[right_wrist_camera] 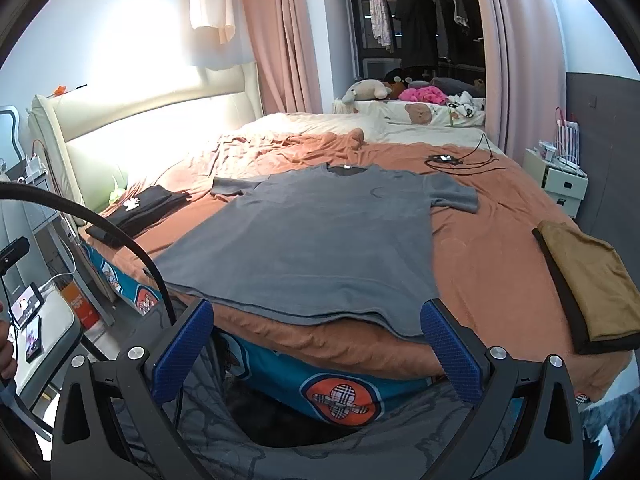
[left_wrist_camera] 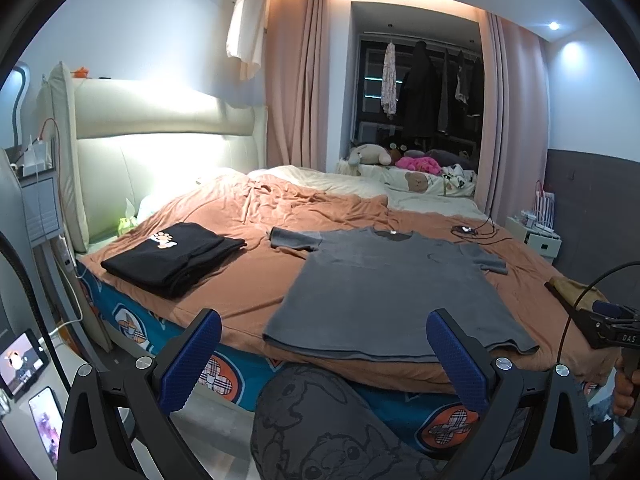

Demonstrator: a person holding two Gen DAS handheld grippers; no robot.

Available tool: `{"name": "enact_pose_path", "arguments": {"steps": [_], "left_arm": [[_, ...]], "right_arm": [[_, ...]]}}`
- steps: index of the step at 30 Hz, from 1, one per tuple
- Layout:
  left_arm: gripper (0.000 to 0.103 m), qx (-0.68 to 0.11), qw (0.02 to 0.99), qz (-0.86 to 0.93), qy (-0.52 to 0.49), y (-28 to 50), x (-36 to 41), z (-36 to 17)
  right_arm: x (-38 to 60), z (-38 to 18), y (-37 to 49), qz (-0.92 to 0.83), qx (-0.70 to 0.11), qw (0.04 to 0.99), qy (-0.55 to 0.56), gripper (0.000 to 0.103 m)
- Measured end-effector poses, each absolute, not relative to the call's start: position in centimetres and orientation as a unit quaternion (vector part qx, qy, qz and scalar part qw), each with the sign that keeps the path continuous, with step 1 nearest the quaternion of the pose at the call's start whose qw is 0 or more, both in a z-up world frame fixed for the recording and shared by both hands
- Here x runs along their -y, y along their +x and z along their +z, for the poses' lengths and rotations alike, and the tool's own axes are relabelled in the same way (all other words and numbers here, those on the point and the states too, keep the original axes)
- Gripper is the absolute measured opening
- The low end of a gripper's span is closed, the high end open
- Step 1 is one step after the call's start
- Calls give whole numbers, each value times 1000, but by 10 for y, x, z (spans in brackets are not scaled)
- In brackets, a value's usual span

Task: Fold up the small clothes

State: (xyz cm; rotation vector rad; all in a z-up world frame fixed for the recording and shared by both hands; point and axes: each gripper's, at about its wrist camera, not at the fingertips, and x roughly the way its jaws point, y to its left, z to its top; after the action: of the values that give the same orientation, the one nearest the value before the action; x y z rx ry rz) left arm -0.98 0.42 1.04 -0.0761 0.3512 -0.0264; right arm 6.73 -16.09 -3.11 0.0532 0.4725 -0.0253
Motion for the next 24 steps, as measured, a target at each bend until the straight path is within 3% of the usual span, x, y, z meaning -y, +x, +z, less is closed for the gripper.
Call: {"name": "enact_pose_path", "arguments": {"steps": [24], "left_arm": [[103, -171, 983, -5, -63, -13, -24, 12]], "right_arm": [[148, -23, 90, -1, -244, 970, 15, 103]]}}
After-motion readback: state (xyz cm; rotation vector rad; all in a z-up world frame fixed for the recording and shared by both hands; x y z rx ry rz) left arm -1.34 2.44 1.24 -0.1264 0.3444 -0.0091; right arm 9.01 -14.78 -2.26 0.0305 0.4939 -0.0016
